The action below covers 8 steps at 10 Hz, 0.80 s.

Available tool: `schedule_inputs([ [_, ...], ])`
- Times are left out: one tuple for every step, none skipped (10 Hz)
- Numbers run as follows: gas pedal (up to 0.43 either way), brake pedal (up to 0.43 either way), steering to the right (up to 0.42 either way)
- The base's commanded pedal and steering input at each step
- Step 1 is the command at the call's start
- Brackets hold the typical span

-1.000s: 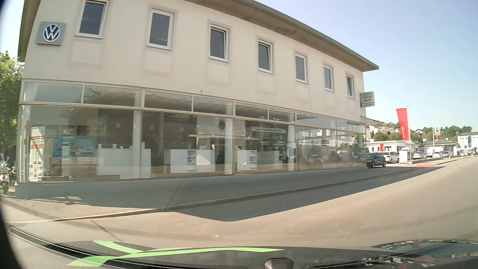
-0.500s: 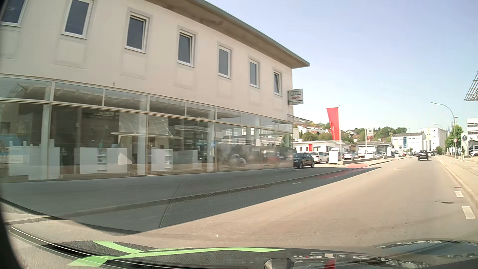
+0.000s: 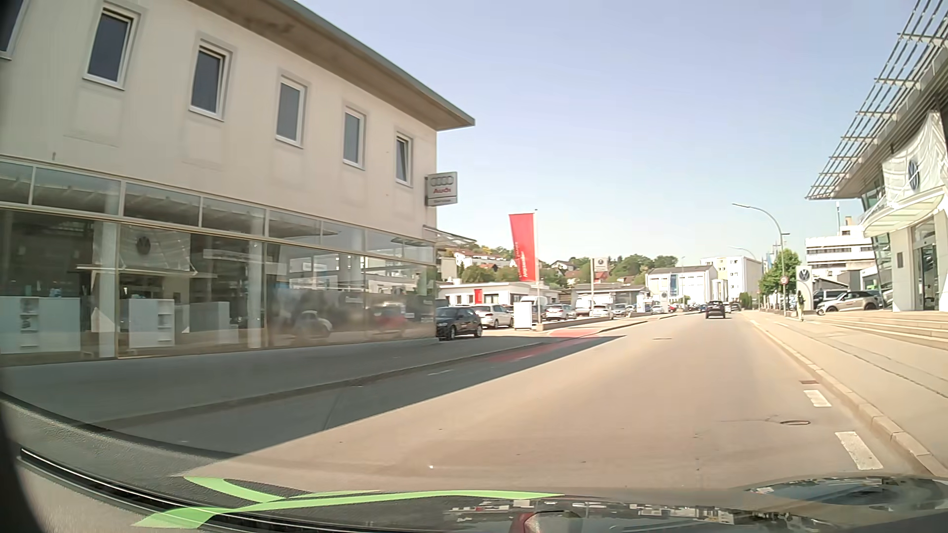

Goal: Follow the waypoints while adhering to traffic rules and regulations

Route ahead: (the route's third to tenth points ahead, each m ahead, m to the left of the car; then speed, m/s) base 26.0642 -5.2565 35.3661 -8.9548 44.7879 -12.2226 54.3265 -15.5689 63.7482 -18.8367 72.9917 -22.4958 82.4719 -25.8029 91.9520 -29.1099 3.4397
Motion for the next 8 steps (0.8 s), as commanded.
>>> schedule_inputs([
  [0.177, 0.000, 0.439],
  [0.177, 0.000, 0.398],
  [0.177, 0.000, 0.357],
  [0.177, 0.000, 0.331],
  [0.177, 0.000, 0.297],
  [0.177, 0.000, 0.257],
  [0.177, 0.000, 0.205],
  [0.177, 0.000, 0.148],
])
